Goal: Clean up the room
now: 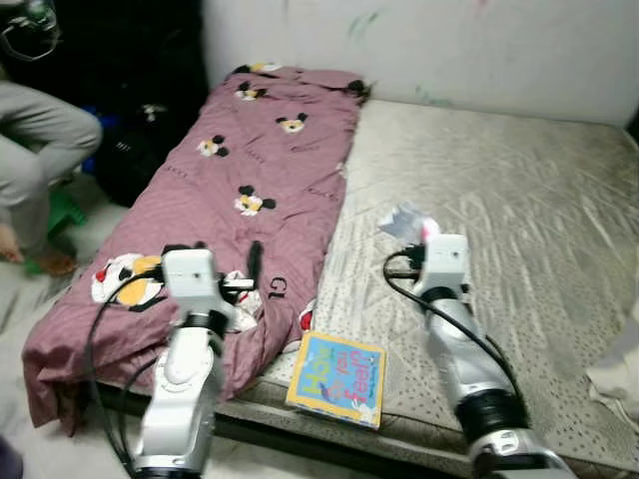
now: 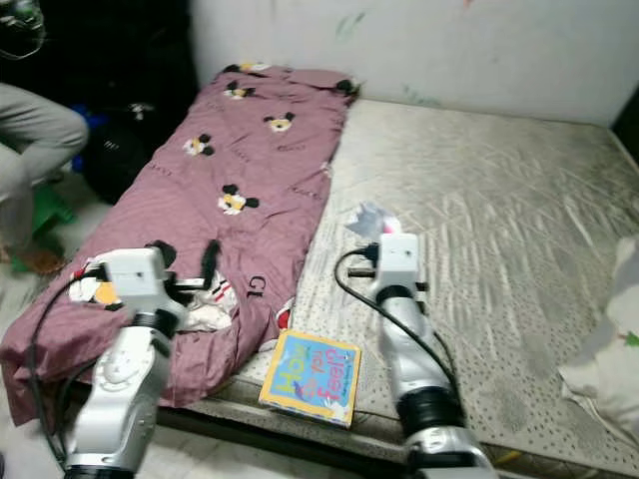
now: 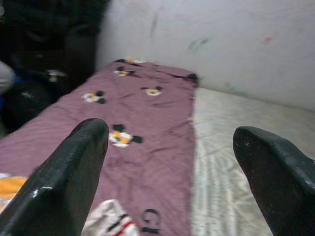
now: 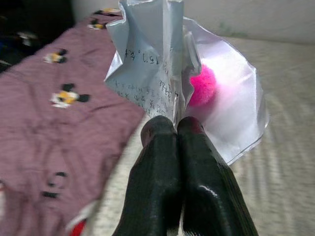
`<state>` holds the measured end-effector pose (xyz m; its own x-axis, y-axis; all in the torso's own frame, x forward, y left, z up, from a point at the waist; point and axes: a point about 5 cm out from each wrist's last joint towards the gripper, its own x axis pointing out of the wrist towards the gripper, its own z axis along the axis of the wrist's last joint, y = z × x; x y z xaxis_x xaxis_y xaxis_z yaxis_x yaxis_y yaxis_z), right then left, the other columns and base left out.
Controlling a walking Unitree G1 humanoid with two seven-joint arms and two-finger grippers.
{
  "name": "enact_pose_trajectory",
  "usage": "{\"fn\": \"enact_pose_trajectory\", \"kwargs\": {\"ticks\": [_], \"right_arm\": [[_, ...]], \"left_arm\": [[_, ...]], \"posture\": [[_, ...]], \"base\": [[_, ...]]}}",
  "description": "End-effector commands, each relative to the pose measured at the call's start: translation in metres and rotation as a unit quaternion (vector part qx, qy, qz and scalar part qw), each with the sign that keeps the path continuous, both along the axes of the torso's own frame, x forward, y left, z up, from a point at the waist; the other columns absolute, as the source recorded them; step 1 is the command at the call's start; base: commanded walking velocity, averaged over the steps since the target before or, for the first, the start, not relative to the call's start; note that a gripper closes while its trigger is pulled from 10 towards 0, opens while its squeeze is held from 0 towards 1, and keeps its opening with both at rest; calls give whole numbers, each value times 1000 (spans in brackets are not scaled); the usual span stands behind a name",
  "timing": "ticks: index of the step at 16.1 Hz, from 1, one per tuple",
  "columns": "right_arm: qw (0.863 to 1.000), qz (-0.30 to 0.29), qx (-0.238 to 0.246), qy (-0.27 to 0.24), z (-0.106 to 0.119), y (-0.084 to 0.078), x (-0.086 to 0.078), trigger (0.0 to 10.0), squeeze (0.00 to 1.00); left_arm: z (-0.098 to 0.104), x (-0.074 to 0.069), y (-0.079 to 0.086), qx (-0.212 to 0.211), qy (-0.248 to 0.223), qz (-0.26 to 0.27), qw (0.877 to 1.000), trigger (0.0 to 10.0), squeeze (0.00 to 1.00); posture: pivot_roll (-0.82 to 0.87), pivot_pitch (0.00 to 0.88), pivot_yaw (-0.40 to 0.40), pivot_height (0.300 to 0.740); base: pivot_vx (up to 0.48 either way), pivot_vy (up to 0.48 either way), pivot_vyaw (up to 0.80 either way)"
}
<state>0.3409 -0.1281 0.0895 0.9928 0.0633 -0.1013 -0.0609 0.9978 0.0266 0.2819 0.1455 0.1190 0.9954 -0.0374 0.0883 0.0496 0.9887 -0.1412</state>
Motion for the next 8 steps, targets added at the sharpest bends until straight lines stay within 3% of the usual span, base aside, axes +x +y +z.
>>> {"fn": "enact_pose_trajectory", "kwargs": {"ticks": [1,5,8], "right_arm": [[1000,-8,-2,1,0,-5,0,10000,0],[1000,-7,-1,4,-2,-5,0,10000,0],[1000,-7,-1,7,-2,-5,0,10000,0]], "left_arm": [[3,0,-2,-1,-5,-7,1000,10000,0],[3,-1,-3,-1,-5,-8,1000,10000,0],[1,0,-3,1,0,-4,1000,10000,0]], "posture": [[34,22,10,740],[34,25,11,740],[35,26,12,740]], "base": [[292,0,0],[293,0,0],[274,0,-577]]}}
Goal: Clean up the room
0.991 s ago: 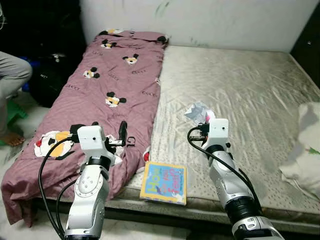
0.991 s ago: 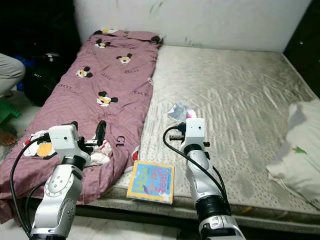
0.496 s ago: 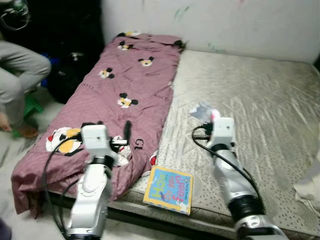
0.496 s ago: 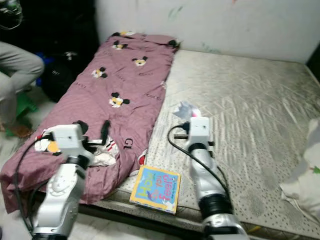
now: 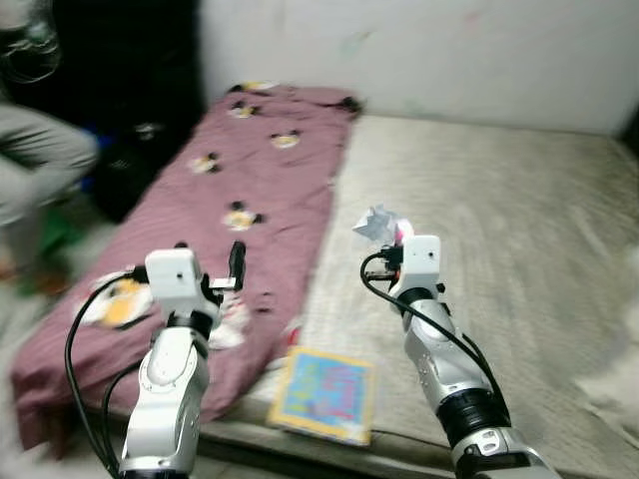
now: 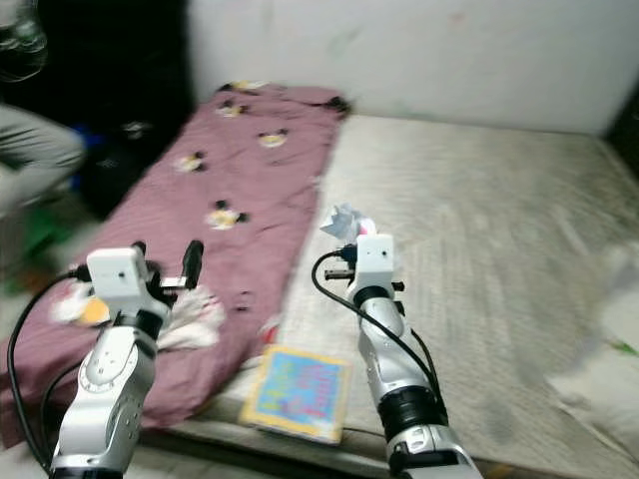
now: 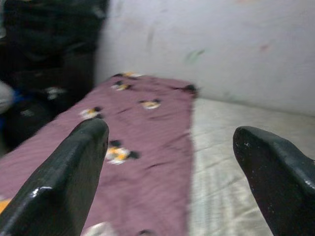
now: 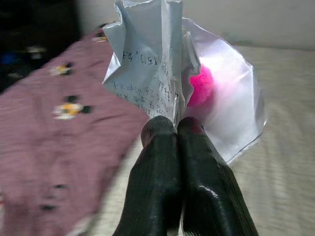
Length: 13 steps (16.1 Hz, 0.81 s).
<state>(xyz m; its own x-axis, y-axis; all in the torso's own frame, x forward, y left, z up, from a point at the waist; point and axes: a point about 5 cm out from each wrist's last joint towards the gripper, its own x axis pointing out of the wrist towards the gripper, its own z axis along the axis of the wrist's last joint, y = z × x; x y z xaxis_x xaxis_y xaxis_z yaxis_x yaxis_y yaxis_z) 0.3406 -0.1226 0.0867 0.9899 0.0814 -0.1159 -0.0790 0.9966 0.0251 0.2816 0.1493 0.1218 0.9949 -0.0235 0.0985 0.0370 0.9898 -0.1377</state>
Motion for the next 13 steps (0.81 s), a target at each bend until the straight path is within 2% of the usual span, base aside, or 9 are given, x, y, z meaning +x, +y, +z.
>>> {"fn": "enact_pose_trajectory", "kwargs": {"ticks": [1,3,6,8,10,13], "right_arm": [[1000,-16,0,-1,0,-10,0,10000,0],[1000,-15,-1,-1,0,-10,0,10000,0],[1000,-13,-3,-2,0,-10,1,10000,0],[1000,-13,-4,-2,0,-11,1,10000,0],[1000,-14,-5,0,0,-11,1,10000,0],[1000,-13,-7,-3,0,-11,1,10000,0]], "left_arm": [[-3,0,-6,1,9,-8,1000,10000,0],[-6,-1,-5,3,15,-7,1000,10000,0],[-10,1,-4,3,34,22,999,10000,0],[-11,1,-5,-11,35,16,999,10000,0],[-10,1,-6,-12,31,8,999,10000,0],[-11,1,-4,-11,31,9,999,10000,0]], "posture": [[35,26,12,740],[37,24,10,740],[40,19,9,740],[38,16,9,740],[37,11,7,740],[36,7,7,740]], "base": [[0,0,0],[0,0,0],[0,0,0],[0,0,0],[0,386,0],[0,480,-350]]}}
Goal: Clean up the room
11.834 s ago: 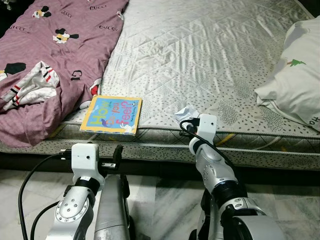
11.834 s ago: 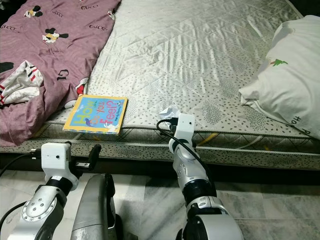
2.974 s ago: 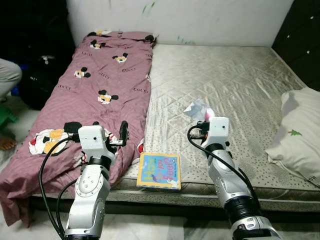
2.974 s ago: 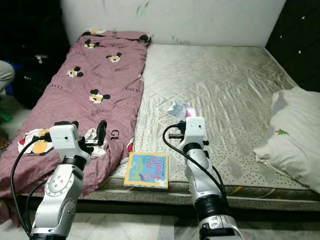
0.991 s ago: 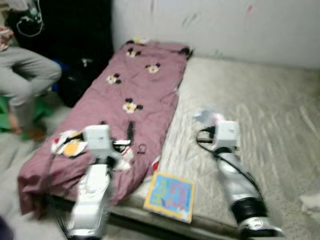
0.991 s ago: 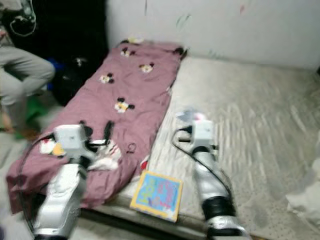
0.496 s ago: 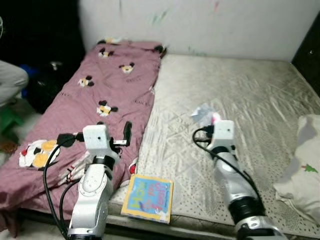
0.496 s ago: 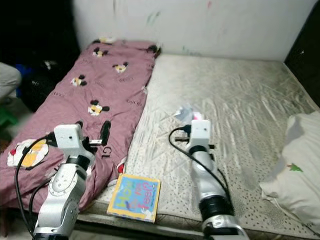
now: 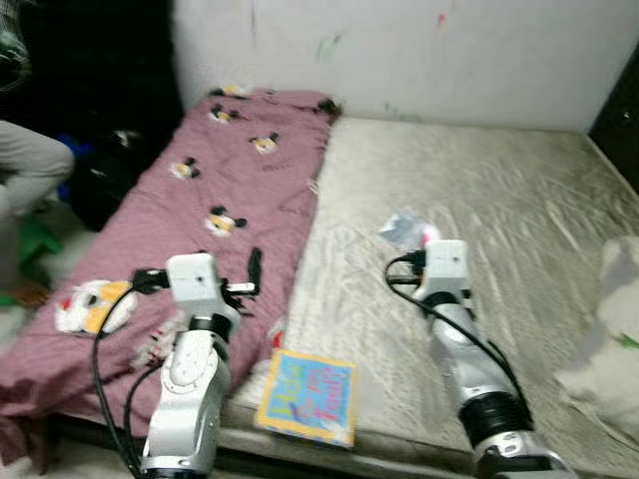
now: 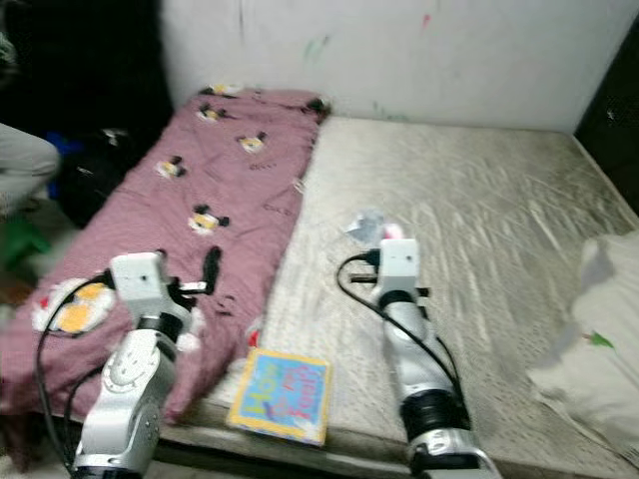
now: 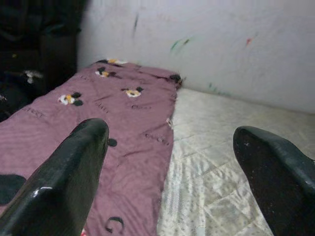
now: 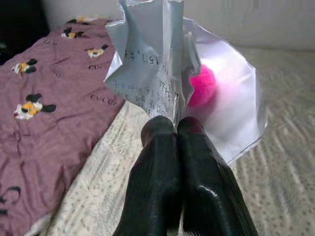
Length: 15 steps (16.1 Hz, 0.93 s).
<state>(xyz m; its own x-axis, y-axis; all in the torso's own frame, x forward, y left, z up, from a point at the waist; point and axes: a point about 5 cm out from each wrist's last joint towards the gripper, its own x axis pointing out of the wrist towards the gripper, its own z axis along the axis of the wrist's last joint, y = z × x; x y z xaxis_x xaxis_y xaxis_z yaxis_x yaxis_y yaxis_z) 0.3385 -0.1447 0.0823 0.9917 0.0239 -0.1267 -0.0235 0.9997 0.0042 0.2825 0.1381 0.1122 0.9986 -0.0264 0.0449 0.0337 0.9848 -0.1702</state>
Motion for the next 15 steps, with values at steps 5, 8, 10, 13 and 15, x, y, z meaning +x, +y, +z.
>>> {"fn": "enact_pose_trajectory", "kwargs": {"ticks": [5,8,10,13,15], "right_arm": [[1000,13,-2,-15,3,1,-7,10000,0],[1000,5,-4,-18,0,-8,-13,10000,0],[999,8,-15,-27,-1,-13,-19,10000,0],[999,9,-35,-34,-2,-21,-29,10000,0],[998,-4,-43,-45,2,-26,-29,10000,0]], "left_arm": [[-11,-11,24,24,20,36,999,10000,0],[-17,-15,32,33,25,50,998,10000,0],[-25,-19,40,34,35,64,997,10000,0],[-31,-20,45,44,42,71,996,10000,0],[-30,-13,41,48,39,60,996,10000,0]], "posture": [[34,0,4,740],[32,0,5,740],[28,0,2,740],[8,0,23,740],[-11,0,43,740]], "base": [[0,480,0],[0,89,0],[0,0,0],[0,0,0],[0,0,0]]}}
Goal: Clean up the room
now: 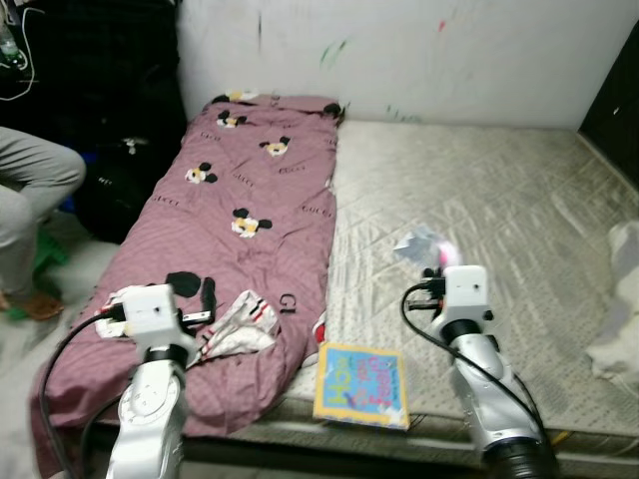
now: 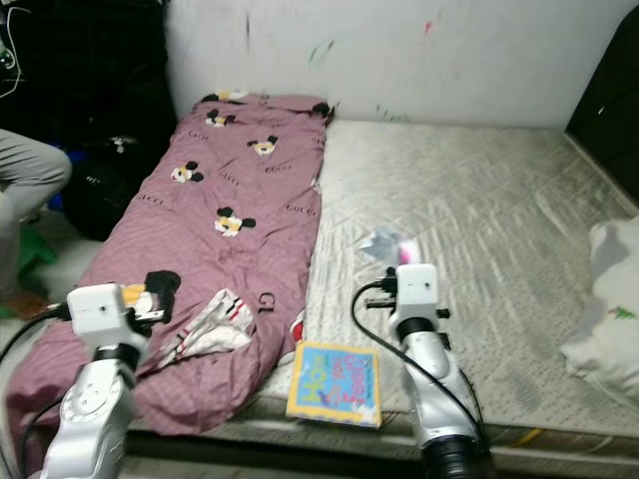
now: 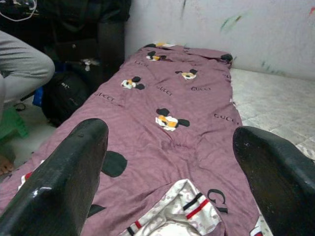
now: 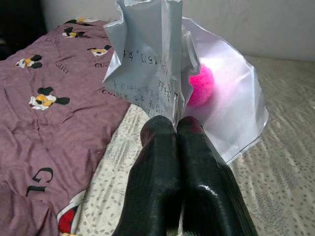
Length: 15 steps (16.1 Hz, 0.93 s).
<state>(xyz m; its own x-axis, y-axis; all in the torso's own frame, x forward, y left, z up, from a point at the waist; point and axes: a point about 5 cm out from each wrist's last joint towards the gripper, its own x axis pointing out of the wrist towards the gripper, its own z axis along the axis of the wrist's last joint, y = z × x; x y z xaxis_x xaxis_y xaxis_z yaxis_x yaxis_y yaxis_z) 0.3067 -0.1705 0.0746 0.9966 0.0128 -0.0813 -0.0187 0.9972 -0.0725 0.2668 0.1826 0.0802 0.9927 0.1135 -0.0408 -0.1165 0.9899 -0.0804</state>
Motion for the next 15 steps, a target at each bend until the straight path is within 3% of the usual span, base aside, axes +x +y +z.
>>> {"fn": "enact_pose_trajectory", "kwargs": {"ticks": [1,6,10,13,15], "right_arm": [[1000,-2,-10,-29,14,-1,5,10000,0],[993,93,-68,-37,31,17,16,10000,0],[984,168,-62,-16,26,36,15,10000,0],[976,203,-67,-31,31,49,13,10000,0],[979,187,-61,-52,32,55,11,10000,0]], "left_arm": [[4,7,-6,10,-11,-12,1000,10000,0],[14,18,-5,16,-32,5,999,10000,0],[2,6,-3,14,-9,7,1000,10000,0],[1,7,-7,15,-4,-7,1000,10000,0],[4,13,-13,15,-7,-18,1000,10000,0]], "posture": [[-20,0,41,740],[-26,0,-49,740],[2,0,21,740],[-8,0,74,740],[-13,0,94,740]], "base": [[0,0,0],[0,0,0],[0,0,0],[0,0,0],[0,0,0]]}}
